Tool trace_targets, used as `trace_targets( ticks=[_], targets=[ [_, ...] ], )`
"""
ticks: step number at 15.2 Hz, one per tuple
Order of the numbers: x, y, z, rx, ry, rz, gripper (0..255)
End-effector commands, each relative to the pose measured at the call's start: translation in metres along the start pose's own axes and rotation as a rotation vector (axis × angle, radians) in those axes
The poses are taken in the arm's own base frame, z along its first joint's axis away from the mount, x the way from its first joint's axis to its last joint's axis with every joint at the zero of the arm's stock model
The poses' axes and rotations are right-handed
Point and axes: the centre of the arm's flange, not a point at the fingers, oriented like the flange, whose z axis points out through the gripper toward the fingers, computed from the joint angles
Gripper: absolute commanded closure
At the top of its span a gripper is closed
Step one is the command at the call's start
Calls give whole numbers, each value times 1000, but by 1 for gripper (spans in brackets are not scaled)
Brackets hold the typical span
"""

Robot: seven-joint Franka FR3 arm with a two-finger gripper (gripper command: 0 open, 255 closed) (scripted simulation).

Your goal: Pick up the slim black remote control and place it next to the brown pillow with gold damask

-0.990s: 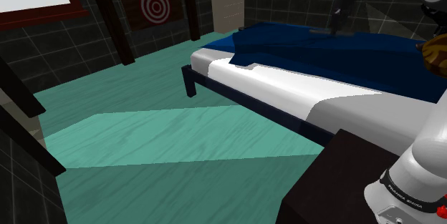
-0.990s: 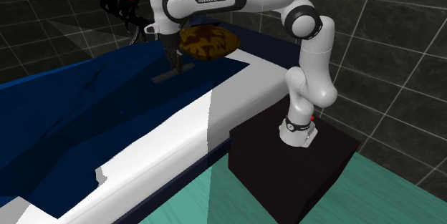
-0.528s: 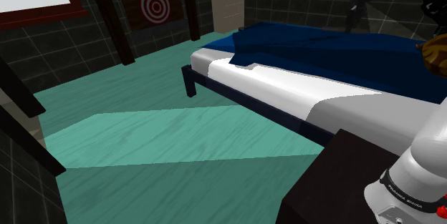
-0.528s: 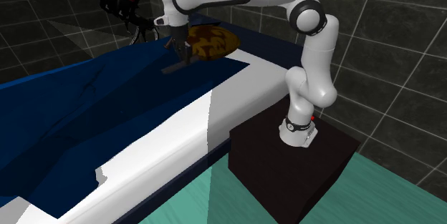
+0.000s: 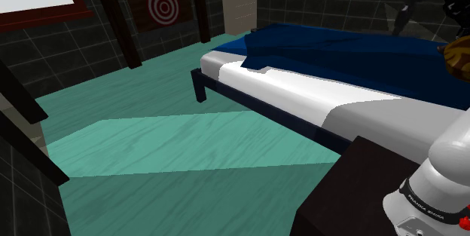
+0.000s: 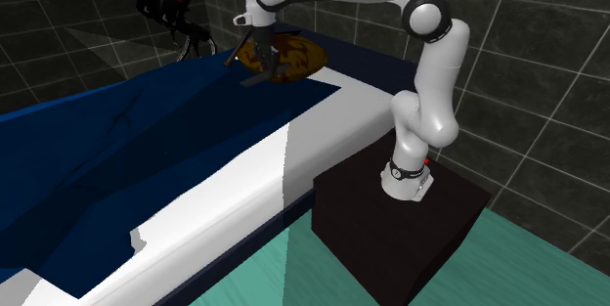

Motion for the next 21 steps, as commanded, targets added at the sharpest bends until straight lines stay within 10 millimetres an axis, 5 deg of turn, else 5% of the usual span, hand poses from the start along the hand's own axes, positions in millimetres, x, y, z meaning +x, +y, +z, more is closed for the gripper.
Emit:
trace_targets(
  ticks=[1, 21],
  targets=[
    [-26, 7, 1, 0, 0, -2, 255],
    [-271, 105, -4, 0, 0, -2, 255]
  ],
)
